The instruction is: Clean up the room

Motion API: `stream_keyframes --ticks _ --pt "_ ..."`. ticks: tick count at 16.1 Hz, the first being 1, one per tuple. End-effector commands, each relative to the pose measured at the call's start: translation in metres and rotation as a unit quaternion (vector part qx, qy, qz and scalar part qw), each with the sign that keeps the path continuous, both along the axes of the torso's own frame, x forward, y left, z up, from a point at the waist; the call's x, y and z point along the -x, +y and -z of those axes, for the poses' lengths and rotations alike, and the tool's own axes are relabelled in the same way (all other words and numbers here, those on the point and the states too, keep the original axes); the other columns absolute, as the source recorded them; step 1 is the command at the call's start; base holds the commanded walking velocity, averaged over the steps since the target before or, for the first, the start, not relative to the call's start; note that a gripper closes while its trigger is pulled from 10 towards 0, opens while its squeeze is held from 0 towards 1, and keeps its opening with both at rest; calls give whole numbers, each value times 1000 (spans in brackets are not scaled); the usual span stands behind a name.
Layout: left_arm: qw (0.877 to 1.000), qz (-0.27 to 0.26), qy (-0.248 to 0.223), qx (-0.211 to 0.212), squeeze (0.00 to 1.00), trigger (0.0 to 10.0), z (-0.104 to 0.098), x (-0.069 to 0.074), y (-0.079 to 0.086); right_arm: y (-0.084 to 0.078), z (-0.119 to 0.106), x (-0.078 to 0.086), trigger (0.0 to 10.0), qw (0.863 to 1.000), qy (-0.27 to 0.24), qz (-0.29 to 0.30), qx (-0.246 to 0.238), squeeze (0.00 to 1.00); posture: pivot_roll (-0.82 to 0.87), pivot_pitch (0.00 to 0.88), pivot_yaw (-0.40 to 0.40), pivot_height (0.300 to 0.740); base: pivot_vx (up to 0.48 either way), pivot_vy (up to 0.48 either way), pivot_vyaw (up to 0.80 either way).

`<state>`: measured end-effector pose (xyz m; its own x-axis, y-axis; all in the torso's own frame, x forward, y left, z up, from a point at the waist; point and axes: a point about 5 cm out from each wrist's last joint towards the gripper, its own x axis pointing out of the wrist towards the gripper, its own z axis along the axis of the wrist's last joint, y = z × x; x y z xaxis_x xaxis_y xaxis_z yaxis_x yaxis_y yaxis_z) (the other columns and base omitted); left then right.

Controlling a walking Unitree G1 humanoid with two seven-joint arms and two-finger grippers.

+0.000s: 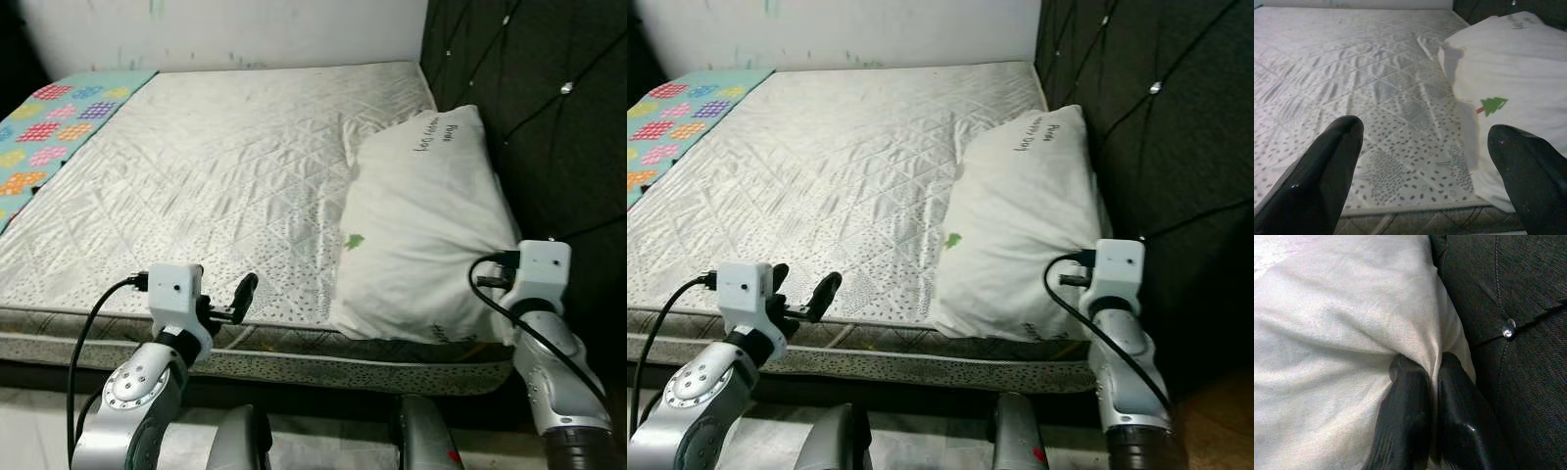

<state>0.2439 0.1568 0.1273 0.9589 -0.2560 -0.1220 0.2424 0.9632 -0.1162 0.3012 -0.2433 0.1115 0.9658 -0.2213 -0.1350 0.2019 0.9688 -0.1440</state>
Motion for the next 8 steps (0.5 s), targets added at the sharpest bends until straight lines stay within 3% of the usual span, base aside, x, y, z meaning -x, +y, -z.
stream_keyframes --ticks 1,3,8 --pt "1000 -7 0 -5 0 10000 1 -1 3 11 -19 -6 10000 999 -44 -28 12 0 -118 0 105 587 0 0 0" --pt "1000 -10 0 -2 0 10000 1 0 2 14 -29 -10 10000 997 -66 -34 26 0 -120 0 101 587 0 0 0" --pt "1000 -11 -4 0 0 10000 1 -3 -1 33 -43 -49 10000 995 -73 -69 15 0 -118 0 96 587 0 0 0"
